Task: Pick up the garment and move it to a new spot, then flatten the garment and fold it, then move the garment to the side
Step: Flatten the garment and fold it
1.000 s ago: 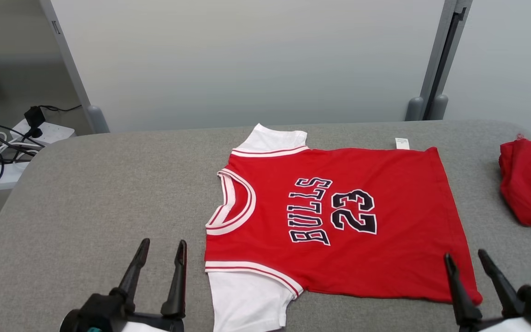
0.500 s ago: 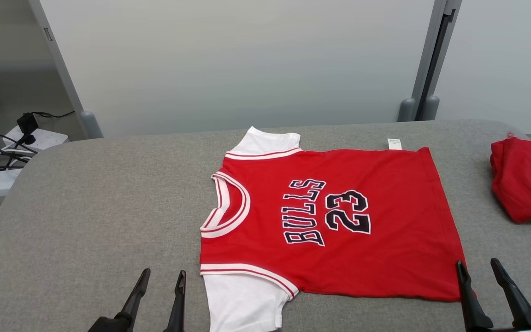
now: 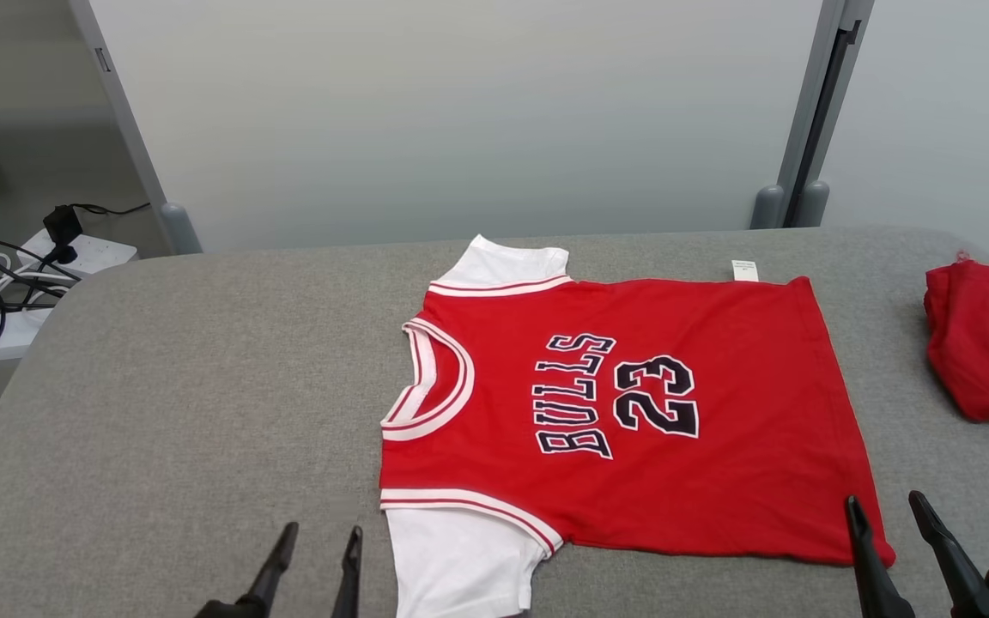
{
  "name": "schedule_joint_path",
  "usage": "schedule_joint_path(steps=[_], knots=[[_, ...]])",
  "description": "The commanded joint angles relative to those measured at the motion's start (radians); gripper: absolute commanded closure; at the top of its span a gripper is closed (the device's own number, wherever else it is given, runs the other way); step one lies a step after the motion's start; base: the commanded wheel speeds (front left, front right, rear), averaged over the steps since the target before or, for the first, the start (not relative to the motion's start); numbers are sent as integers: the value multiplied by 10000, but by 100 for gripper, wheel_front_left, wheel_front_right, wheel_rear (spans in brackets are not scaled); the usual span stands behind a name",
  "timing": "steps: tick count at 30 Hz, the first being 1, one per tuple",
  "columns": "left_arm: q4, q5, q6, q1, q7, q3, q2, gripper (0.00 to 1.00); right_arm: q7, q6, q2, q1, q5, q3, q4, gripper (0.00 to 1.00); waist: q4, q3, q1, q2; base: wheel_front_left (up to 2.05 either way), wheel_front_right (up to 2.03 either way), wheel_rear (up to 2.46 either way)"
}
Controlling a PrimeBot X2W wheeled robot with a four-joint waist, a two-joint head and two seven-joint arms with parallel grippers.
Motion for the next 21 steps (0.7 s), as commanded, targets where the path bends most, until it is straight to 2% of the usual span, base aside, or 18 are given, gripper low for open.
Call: schedule_joint_path(steps=[1, 13, 21], knots=[[-31, -54, -56, -325, -101, 190, -9, 0, -118, 14, -295, -202, 76, 221, -344, 0, 22, 23, 0, -1, 0, 0, 0], [3544, -621, -357, -1349, -101, -1032, -10, 0, -118, 14, -398, -381, 124, 347, -389, 0, 37, 505, 0, -1, 0, 0, 0], [5158, -1053, -261, -2355, -101, -1795, -10, 0, -118, 14, -503, -511, 181, 485, -372, 0, -127, 806, 0, -1, 0, 0, 0]])
